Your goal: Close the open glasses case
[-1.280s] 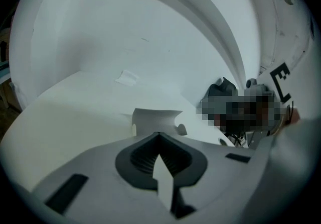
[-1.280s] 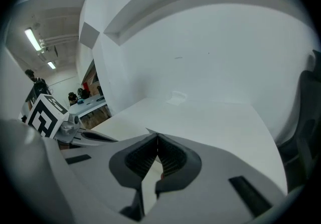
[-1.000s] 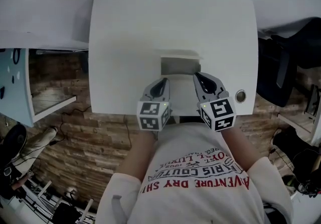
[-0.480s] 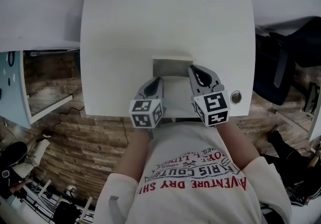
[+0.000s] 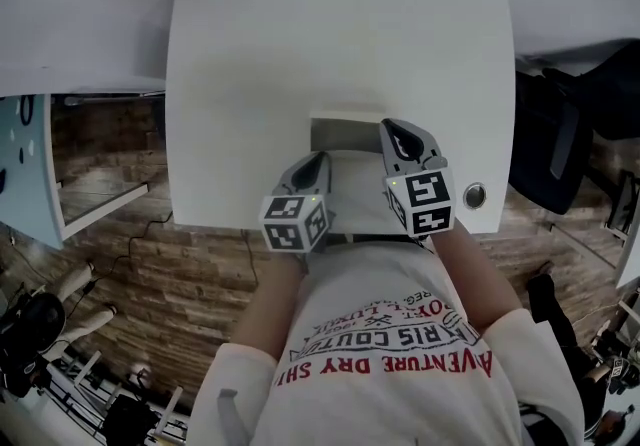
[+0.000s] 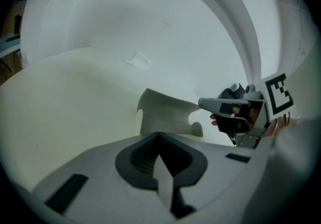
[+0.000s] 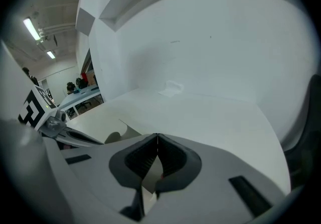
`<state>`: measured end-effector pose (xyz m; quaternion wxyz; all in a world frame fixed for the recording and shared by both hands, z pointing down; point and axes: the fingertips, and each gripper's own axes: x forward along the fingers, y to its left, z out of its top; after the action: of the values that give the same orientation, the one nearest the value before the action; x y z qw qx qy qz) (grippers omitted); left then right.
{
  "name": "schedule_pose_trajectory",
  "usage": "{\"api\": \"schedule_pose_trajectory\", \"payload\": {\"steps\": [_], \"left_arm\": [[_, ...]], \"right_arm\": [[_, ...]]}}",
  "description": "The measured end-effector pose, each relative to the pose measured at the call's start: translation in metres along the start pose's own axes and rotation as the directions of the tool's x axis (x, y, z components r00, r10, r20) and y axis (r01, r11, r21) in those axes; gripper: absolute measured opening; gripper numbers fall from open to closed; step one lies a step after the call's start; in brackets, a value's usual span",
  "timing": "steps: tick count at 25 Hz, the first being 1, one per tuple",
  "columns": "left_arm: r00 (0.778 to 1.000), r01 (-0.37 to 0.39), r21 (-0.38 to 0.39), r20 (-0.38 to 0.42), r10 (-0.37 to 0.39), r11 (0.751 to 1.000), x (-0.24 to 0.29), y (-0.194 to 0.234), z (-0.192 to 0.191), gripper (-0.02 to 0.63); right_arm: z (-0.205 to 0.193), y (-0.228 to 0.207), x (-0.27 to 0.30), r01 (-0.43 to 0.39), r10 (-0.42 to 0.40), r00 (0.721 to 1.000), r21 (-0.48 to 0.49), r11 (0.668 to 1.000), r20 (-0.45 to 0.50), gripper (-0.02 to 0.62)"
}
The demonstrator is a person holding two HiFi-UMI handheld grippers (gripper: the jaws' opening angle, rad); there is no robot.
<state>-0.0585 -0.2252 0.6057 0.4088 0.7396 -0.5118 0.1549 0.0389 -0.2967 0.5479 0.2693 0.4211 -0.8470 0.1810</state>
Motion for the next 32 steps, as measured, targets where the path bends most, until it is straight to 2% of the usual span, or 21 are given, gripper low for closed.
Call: {"api": "schedule_pose_trajectory", "payload": {"steps": [8, 27, 32], "left_arm": [[1.0, 0.006, -0.018, 0.001, -0.006, 1.0, 0.0, 0.0, -0.001, -0.003], [0.999, 0.027, -0.021, -0.02, -0.028, 0.999, 0.0, 0.001, 0.001, -0.003], [0.998, 0.057, -0.026, -0.029, -0.058, 0.998, 0.001, 0.0, 0.001, -0.003]], "right_arm": [[-0.007, 0.011, -0.008, 0.006, -0.006, 1.0, -0.077, 0.997, -0.006, 0.012], [-0.054, 0.033, -0.021, 0.013, -0.012, 0.995, 0.002, 1.0, -0.102, 0.012], [-0.066, 0.037, -0.017, 0.033, -0.031, 0.992, 0.008, 0.999, -0.118, 0.012]]}}
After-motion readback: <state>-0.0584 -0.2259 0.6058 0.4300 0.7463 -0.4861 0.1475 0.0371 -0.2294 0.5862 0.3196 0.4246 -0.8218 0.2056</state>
